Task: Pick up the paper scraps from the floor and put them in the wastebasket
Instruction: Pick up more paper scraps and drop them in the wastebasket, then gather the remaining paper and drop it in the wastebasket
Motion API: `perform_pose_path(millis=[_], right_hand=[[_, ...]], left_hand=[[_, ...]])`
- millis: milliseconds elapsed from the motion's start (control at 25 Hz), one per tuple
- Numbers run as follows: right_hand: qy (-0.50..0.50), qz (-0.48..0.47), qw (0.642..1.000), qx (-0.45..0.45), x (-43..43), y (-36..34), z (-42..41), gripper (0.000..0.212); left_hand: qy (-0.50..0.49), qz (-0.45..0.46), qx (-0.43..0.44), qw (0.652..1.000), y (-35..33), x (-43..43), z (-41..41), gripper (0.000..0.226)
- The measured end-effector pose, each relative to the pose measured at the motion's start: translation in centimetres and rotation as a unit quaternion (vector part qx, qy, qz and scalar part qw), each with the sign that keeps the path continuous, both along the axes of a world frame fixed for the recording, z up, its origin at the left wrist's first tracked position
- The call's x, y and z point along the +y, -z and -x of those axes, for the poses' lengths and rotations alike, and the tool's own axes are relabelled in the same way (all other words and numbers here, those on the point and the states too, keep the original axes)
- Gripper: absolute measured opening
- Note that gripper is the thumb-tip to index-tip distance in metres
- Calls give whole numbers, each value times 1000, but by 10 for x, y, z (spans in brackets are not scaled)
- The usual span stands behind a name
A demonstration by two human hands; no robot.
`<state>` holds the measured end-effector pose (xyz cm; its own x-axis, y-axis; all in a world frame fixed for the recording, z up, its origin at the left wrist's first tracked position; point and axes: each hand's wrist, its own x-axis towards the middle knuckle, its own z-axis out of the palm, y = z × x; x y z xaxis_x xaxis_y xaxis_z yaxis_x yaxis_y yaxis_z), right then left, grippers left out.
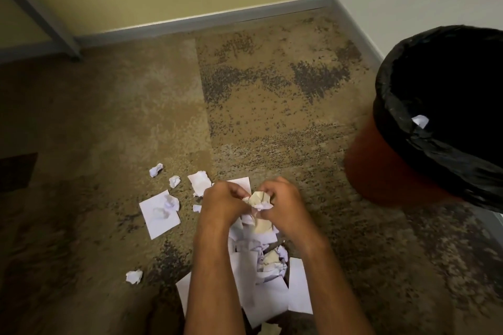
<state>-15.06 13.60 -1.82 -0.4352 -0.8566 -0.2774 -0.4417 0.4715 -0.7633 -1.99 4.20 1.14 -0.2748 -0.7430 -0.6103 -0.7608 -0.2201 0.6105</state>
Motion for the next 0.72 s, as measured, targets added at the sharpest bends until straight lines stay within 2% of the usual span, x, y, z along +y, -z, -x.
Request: perform_pose_path(millis=[80, 240, 360, 560, 720], right_hand=[[27, 21, 999, -8, 3, -13, 15, 39], [70, 83, 994, -20, 10, -38, 37, 24], [96, 112, 989, -24, 15, -65, 51, 23], [154, 183, 967, -89, 21, -119, 61, 25], [211, 202, 944, -151, 30, -163, 70, 21]], left_hand=[[16, 5, 27, 1000, -12, -7, 8, 23], [33, 3, 107, 994, -39, -13, 25, 21], [37, 7, 168, 985, -68, -15, 37, 25], [58, 2, 235, 970, -131, -20, 46, 26], [90, 14, 255, 963, -185, -20, 56, 25]])
